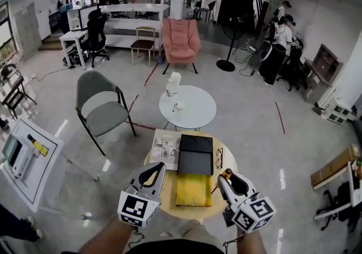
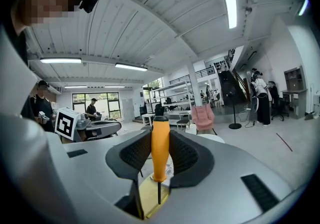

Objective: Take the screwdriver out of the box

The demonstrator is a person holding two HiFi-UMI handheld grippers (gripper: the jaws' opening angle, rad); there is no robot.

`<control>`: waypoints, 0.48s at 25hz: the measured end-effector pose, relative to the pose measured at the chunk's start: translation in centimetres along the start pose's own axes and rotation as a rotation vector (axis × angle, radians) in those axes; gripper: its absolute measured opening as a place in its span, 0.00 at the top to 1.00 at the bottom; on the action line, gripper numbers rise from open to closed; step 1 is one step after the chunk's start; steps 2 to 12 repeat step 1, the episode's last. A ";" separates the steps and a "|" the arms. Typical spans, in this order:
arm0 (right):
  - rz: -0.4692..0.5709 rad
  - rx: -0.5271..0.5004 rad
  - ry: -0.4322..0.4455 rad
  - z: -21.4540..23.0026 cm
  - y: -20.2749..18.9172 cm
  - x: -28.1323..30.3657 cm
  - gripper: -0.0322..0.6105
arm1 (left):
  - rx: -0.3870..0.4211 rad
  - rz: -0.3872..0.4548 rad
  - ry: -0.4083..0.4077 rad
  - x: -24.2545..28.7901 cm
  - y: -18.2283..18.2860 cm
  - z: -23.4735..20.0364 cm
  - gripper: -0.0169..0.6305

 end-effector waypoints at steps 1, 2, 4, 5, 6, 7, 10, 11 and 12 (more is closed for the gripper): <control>-0.001 -0.001 -0.001 0.0 0.0 -0.1 0.76 | -0.001 0.000 -0.001 0.0 0.0 0.1 0.95; -0.001 -0.001 -0.001 0.0 0.0 -0.1 0.76 | -0.001 0.000 -0.001 0.0 0.0 0.1 0.95; -0.001 -0.001 -0.001 0.0 0.0 -0.1 0.76 | -0.001 0.000 -0.001 0.0 0.0 0.1 0.95; -0.001 -0.001 -0.001 0.0 0.0 -0.1 0.76 | -0.001 0.000 -0.001 0.0 0.0 0.1 0.95; -0.001 -0.001 -0.001 0.0 0.0 -0.1 0.76 | -0.001 0.000 -0.001 0.0 0.0 0.1 0.95; -0.001 -0.001 -0.001 0.0 0.0 -0.1 0.76 | -0.001 0.000 -0.001 0.0 0.0 0.1 0.95; -0.001 -0.001 -0.001 0.0 0.0 -0.1 0.76 | -0.001 0.000 -0.001 0.0 0.0 0.1 0.95; -0.001 -0.001 -0.001 0.0 0.0 -0.1 0.76 | -0.001 0.000 -0.001 0.0 0.0 0.1 0.95; -0.001 -0.001 -0.001 0.0 0.0 -0.1 0.76 | -0.001 0.000 -0.001 0.0 0.0 0.1 0.95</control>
Point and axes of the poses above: the fingertips, and each gripper's own axes: x forward along the fingers, z to its right, y out of its top, the point moved 8 cm from there along -x, backward along the fingers, and after that the axes turned 6 degrees about -y, right-handed, at the moved point
